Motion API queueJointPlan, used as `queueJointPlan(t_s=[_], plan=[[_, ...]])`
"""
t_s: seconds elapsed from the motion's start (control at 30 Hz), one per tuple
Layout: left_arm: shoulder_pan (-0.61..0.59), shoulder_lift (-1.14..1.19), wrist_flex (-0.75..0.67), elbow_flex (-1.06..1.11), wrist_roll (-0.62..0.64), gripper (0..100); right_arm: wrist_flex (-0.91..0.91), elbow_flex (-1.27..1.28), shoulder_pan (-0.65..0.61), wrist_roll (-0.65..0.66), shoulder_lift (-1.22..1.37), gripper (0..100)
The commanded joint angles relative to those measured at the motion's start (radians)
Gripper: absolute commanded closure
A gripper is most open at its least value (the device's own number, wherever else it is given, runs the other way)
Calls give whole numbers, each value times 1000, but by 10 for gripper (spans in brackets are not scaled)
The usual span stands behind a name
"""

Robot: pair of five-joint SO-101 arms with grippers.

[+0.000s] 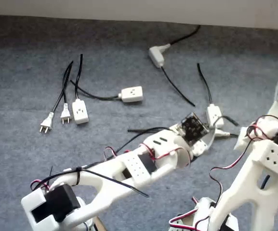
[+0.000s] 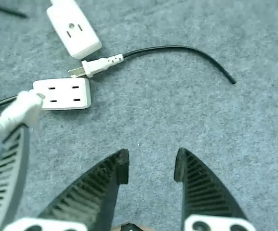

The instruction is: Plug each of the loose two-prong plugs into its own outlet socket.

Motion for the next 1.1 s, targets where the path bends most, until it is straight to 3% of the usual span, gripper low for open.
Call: queueJointPlan(t_s=[0.0,0.13,0.23,0.7,1.07], plan=[[-111,-27,-21,-39,57,993,-104,82,-77,-2,-28,833],[-213,-59,-18,-12,181,993,-226,214,-108,-32,-28,833],[-216,-77,-18,27,215,993,-280,277,-105,-28,-28,833],[-232,-82,-23,67,216,993,-487,283,-116,-34,386,833],[-278,-82,-18,70,218,993,-568,298,-309,-81,409,833]])
